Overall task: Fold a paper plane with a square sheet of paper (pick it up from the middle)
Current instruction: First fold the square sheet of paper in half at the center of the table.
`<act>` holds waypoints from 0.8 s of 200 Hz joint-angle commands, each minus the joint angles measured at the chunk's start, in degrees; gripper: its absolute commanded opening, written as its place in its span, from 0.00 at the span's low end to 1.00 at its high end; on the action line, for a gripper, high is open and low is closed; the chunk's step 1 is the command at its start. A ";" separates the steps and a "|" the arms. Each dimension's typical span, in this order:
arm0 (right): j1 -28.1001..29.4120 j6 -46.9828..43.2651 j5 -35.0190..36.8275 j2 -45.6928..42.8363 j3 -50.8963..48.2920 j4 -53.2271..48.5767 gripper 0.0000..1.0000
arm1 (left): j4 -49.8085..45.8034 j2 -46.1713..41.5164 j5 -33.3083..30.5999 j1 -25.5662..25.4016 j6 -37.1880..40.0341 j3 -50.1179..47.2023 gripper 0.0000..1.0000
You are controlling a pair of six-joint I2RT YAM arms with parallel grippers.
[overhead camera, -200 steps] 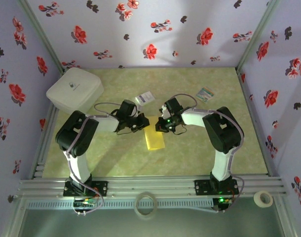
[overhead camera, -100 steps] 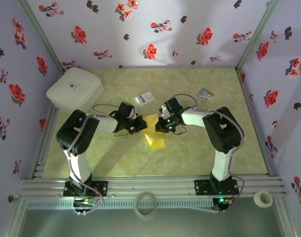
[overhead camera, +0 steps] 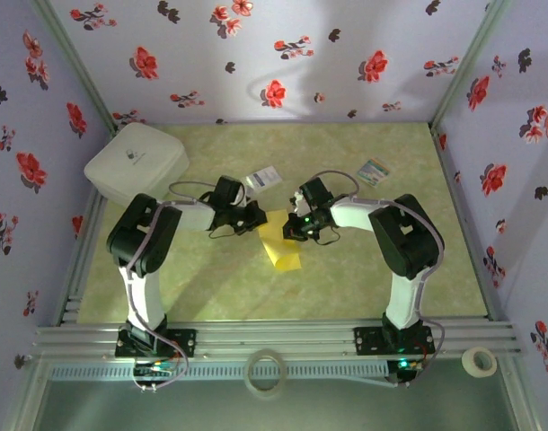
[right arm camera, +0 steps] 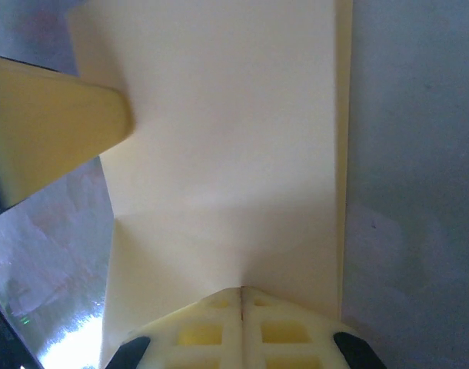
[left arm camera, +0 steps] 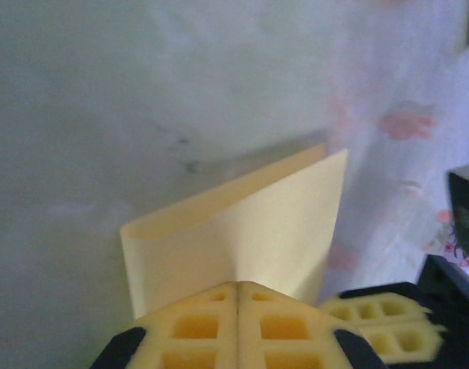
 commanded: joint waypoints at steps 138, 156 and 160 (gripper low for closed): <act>-0.46 -0.54 7.50 2.80 -2.80 -7.08 0.00 | -3.34 1.80 5.84 1.75 6.27 3.23 0.00; -0.46 -0.48 7.53 2.81 -2.96 -7.03 0.00 | -4.69 3.57 3.73 1.89 6.77 3.88 0.00; -0.46 -0.43 7.55 2.85 -3.00 -6.96 0.00 | -5.31 3.81 2.92 1.96 6.95 3.99 0.00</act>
